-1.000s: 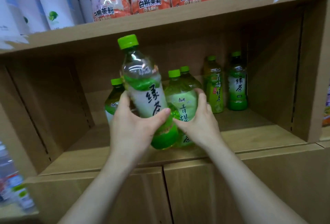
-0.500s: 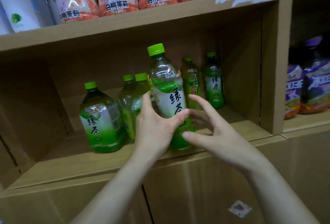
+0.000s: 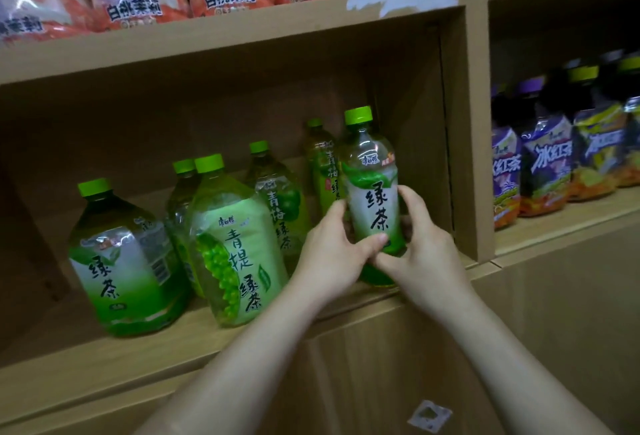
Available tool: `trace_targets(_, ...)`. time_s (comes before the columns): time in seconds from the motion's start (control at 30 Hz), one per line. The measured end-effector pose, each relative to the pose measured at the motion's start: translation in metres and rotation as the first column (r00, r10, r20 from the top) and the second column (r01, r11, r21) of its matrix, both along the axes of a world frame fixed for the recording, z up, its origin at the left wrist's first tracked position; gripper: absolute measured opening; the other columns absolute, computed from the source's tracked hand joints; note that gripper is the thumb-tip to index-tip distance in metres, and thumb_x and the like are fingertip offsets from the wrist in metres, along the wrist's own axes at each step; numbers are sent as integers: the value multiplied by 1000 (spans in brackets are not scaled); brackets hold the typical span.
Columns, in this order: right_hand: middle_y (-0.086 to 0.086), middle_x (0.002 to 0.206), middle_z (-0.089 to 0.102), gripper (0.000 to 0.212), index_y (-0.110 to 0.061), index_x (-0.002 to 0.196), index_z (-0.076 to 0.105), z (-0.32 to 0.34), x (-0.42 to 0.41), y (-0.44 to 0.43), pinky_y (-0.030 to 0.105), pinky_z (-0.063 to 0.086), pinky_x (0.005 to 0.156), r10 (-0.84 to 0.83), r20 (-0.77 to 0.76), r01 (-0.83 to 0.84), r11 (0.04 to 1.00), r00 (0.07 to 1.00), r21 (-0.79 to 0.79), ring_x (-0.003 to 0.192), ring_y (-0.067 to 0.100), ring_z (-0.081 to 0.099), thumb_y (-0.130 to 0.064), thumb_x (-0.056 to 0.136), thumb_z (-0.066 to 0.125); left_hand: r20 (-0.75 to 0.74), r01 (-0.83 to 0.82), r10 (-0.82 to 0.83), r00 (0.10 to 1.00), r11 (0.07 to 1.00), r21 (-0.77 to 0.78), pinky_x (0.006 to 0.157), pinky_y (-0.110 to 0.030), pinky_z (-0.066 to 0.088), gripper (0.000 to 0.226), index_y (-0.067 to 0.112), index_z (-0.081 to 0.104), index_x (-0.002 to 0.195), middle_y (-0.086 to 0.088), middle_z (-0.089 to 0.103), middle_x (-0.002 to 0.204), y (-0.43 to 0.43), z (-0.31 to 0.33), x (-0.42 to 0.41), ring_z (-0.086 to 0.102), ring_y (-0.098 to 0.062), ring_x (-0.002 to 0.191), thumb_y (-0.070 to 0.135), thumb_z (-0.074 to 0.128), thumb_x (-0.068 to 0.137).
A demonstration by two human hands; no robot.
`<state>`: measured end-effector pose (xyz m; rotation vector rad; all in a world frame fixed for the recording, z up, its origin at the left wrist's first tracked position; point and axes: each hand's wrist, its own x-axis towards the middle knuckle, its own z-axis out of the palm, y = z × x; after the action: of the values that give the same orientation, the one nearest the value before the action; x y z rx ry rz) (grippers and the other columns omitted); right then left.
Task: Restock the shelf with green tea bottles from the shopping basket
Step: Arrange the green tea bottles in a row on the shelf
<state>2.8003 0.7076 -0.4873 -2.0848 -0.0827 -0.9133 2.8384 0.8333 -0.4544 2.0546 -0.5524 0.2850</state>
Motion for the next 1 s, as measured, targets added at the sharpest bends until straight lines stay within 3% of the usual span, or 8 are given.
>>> trace_targets(0.1, -1, 123, 64, 91, -35, 145, 20, 0, 6, -6, 37, 53, 80, -113, -16, 112, 992, 993, -62, 105, 24, 64, -37, 74, 77, -124, 47, -52, 991, 998, -43, 91, -45, 53, 56, 24, 46, 130, 1, 65, 120, -11, 4, 10, 63, -17, 107, 20, 72, 81)
trace_targets(0.2, 2, 122, 64, 91, -33, 140, 16, 4, 13, -14, 38, 51, 78, -218, -35, 215, 973, 975, -78, 104, 29, 64, -43, 74, 78, -246, 23, -89, 965, 965, -261, 93, -40, 52, 46, 22, 50, 126, -1, 62, 120, -18, 13, 22, 60, -16, 105, 4, 61, 85)
trace_targets(0.3, 6, 120, 64, 88, -33, 137, 13, 7, 22, -18, 41, 52, 80, -256, -67, 252, 966, 964, -60, 102, 32, 64, -42, 76, 76, -163, -210, 174, 971, 946, -245, 85, -34, 51, 51, 28, 45, 131, -6, 53, 126, -28, 19, 52, 56, -21, 105, 9, 59, 86)
trace_targets(0.43, 9, 120, 64, 85, -35, 136, 16, 11, 31, -22, 43, 51, 86, -195, -125, 200, 979, 973, 31, 104, 33, 63, -32, 77, 78, -171, -399, 375, 911, 906, -138, 102, -43, 43, 82, 18, 12, 150, -12, 44, 144, -46, 19, 97, 47, -33, 127, 23, 65, 87)
trace_targets(0.53, 7, 124, 62, 87, -37, 136, 17, 10, 33, -24, 40, 50, 87, -157, -118, 166, 984, 981, 72, 107, 31, 62, -29, 76, 79, -232, -482, 452, 861, 872, -87, 89, -39, 47, 73, 9, 22, 144, -14, 53, 133, -50, 17, 121, 54, -36, 117, 29, 65, 88)
trace_targets(0.67, 4, 127, 59, 87, -37, 136, 18, 9, 34, -26, 42, 52, 92, -127, -97, 135, 987, 987, 84, 111, 27, 61, -28, 76, 79, -182, -512, 497, 848, 858, -45, 91, -44, 47, 46, 5, 42, 126, -18, 59, 123, -47, 14, 142, 56, -37, 113, 18, 65, 88)
trace_targets(0.87, 11, 115, 64, 68, -27, 124, 26, 14, 55, -21, 44, 53, 84, -159, -150, 177, 978, 976, 111, 101, 33, 64, -20, 77, 75, -125, -482, 479, 869, 876, 6, 89, -41, 47, 44, 9, 43, 124, -15, 60, 121, -49, 14, 141, 57, -35, 112, 18, 65, 87)
trace_targets(1.0, 10, 114, 64, 56, -22, 119, 32, 19, 78, -16, 40, 53, 82, -157, -206, 183, 976, 966, 116, 103, 33, 64, -18, 81, 73, -6, -361, 365, 931, 919, -157, 85, -32, 48, 49, 22, 44, 130, -5, 58, 123, -48, 6, 105, 58, -25, 107, 12, 63, 86)
